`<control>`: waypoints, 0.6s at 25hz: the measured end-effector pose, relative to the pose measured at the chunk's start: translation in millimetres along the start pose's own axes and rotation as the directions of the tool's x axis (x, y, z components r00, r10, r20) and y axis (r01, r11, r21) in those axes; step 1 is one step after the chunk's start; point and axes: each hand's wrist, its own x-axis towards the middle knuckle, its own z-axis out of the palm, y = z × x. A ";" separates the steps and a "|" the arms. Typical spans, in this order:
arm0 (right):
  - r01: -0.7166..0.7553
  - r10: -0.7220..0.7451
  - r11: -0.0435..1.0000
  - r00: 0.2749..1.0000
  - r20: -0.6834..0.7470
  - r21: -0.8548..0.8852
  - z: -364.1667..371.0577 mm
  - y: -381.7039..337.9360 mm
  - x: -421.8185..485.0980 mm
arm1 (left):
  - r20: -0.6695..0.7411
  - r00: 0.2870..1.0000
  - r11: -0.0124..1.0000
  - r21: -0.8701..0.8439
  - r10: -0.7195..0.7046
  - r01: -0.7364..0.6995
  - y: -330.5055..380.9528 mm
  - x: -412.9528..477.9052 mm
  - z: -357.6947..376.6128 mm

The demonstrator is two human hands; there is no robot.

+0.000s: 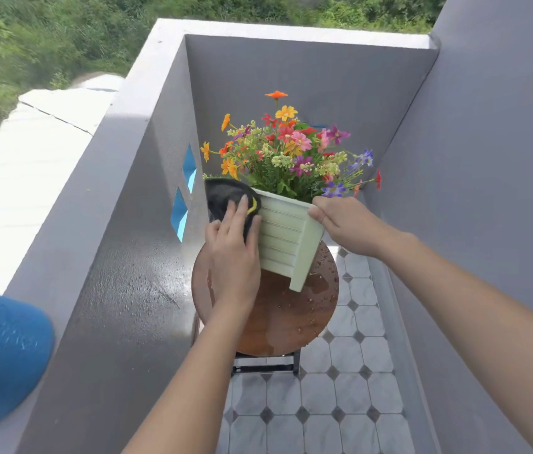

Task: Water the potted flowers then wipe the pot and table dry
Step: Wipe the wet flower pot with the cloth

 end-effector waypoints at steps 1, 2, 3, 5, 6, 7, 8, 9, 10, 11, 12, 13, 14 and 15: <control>0.007 -0.007 1.000 1.000 -0.004 -0.003 1.3 0.0 -0.3 | 0.011 1.000 1.000 0.000 0.004 -0.004 1.5 -7.4 2.4; 0.016 -0.016 1.000 1.000 -0.005 -0.005 3.0 -0.1 -0.9 | 0.005 0.999 0.999 -0.022 -0.043 0.043 3.7 -7.2 0.6; 0.026 -0.026 1.000 1.000 -0.008 -0.008 4.7 -0.4 -1.8 | 0.002 0.990 0.988 -0.063 -0.141 0.141 2.5 0.4 -1.8; 0.038 -0.038 0.999 0.999 -0.012 -0.016 6.5 -1.1 -4.1 | 0.092 0.913 0.901 -0.152 -0.397 0.407 -10.5 27.0 -4.4; 0.042 -0.042 0.999 0.999 -0.013 -0.019 6.6 -1.3 -5.7 | 0.212 0.840 0.816 -0.212 -0.499 0.538 -17.1 42.4 -8.2; 0.050 -0.050 0.999 0.999 -0.011 -0.020 6.9 -1.3 -6.5 | 0.346 0.753 0.709 -0.269 -0.560 0.652 -22.7 57.6 -13.3; 0.062 -0.062 0.998 0.998 -0.009 -0.023 6.8 -0.8 -6.8 | 0.455 0.670 0.615 -0.288 -0.587 0.734 -26.7 70.1 -18.4; 0.079 -0.079 0.996 0.997 -0.009 -0.034 6.6 -0.5 -6.4 | 0.535 0.617 0.575 -0.269 -0.578 0.772 -26.6 79.5 -23.8; 0.091 -0.091 0.995 0.996 -0.007 -0.045 5.9 -0.5 -5.7 | 0.610 0.586 0.588 -0.230 -0.533 0.775 -25.8 86.9 -27.3; 0.095 -0.095 0.994 0.995 -0.002 -0.052 4.9 -0.4 -4.5 | 0.657 0.567 0.633 -0.173 -0.496 0.755 -23.9 92.5 -29.0; 0.089 -0.089 0.995 0.996 0.002 -0.055 4.5 -0.1 -3.5 | 0.674 0.560 0.679 -0.118 -0.481 0.725 -20.9 96.8 -30.8; 0.084 -0.084 0.995 0.996 -0.001 -0.050 5.3 0.0 -3.3 | 0.675 0.554 0.700 -0.078 -0.488 0.710 -18.4 99.3 -32.3; 0.076 -0.077 0.996 0.997 -0.013 -0.037 7.1 0.0 -3.9 | 0.677 0.543 0.699 -0.058 -0.497 0.713 -17.5 100.2 -33.4; 0.063 -0.064 0.998 0.997 -0.032 -0.023 8.8 -0.5 -5.2 | 0.685 0.533 0.697 -0.051 -0.496 0.715 -15.4 99.3 -36.3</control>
